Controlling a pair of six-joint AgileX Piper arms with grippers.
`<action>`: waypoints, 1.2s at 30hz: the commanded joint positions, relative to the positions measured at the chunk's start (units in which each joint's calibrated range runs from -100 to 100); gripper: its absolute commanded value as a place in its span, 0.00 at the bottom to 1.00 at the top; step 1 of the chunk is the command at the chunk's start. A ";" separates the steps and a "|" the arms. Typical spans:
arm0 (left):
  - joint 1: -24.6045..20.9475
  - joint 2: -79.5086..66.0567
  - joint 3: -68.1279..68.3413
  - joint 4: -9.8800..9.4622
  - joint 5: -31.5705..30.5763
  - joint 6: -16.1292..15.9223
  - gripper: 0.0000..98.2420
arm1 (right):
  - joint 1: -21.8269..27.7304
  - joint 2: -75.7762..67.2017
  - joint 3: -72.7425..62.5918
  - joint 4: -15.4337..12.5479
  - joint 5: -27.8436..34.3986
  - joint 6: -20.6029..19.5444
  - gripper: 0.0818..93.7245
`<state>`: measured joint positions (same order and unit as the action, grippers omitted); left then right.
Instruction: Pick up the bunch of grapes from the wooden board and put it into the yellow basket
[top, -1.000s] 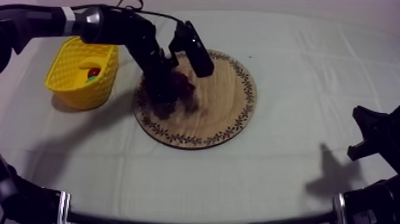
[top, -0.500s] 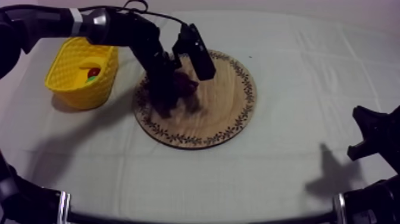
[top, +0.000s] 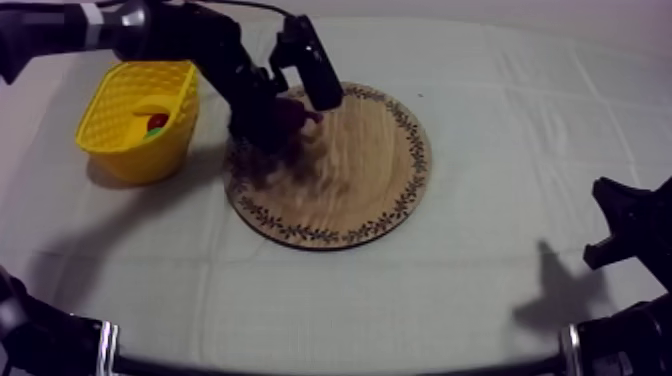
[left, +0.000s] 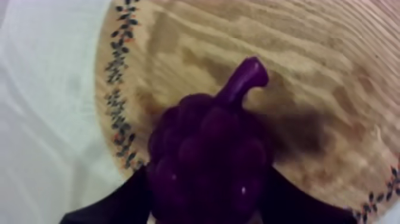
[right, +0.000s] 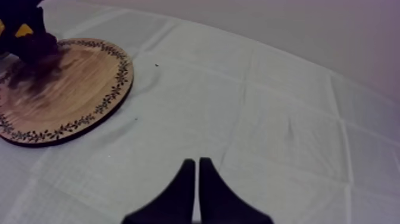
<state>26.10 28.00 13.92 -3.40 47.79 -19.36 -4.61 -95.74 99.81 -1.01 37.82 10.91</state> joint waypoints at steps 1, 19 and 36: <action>-0.48 -4.22 1.24 0.35 1.36 -0.34 0.47 | 0.02 -0.01 -0.03 0.01 0.00 0.00 0.00; -7.80 -32.32 9.73 0.93 14.28 3.25 0.43 | 0.02 -0.01 -0.03 0.01 0.00 0.00 0.00; -18.46 -24.57 -7.31 0.72 12.64 17.57 0.47 | 0.02 -0.01 -0.03 0.01 0.00 0.01 0.00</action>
<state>8.58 2.32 6.59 -2.68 60.59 -2.88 -4.61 -95.74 99.81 -1.01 37.82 10.91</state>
